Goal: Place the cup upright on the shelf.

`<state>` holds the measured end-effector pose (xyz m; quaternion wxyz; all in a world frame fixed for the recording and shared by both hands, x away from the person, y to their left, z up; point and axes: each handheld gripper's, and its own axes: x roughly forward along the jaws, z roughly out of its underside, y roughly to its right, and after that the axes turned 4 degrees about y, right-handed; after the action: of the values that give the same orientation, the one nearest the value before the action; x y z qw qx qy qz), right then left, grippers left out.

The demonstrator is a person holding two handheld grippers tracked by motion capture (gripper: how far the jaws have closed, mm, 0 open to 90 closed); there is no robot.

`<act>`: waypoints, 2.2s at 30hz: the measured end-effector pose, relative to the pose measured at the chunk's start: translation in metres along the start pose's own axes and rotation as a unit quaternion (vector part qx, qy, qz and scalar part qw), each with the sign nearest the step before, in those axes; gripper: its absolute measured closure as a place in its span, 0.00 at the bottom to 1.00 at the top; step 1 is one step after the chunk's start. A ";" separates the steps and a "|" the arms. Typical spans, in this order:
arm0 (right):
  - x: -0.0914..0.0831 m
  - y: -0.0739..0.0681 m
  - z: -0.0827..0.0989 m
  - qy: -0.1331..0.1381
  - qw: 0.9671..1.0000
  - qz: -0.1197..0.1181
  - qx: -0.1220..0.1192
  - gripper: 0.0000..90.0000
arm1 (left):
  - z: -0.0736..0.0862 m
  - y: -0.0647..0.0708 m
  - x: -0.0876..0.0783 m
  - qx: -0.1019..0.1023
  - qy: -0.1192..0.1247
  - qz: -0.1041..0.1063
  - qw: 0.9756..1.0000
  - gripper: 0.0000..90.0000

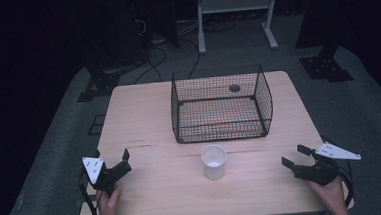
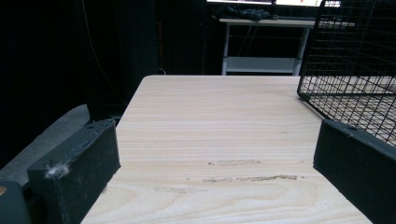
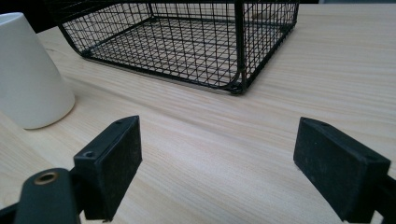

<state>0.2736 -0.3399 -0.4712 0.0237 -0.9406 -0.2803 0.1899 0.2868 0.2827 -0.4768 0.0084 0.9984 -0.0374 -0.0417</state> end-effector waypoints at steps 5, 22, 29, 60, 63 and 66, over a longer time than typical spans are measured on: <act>0.000 -0.001 -0.001 -0.001 1.000 -0.004 0.000 0.16 | 0.000 0.001 -0.001 0.004 0.000 0.002 1.000 0.00; 0.004 -0.013 -0.027 -0.004 0.999 -0.026 -0.032 0.16 | 0.000 0.001 -0.001 0.003 0.002 0.005 1.000 0.00; 0.010 -0.016 -0.036 -0.009 0.998 -0.039 -0.043 0.16 | 0.000 0.001 -0.001 0.002 0.003 0.005 1.000 0.00; 0.041 -0.054 -0.076 -0.028 0.990 -0.117 -0.072 0.15 | 0.000 0.000 -0.001 0.000 0.003 0.006 1.000 0.00; 0.042 -0.059 -0.077 -0.033 0.988 -0.126 -0.077 0.15 | 0.000 0.000 -0.001 0.000 0.004 0.006 1.000 0.00; 0.043 -0.064 -0.079 -0.037 0.987 -0.133 -0.083 0.14 | 0.000 0.000 -0.001 -0.001 0.004 0.006 1.000 0.00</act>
<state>0.3031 -0.2580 -0.4036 -0.0395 -0.8860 -0.4186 0.1954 0.2854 0.2828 -0.4767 0.0094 0.9983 -0.0437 -0.0377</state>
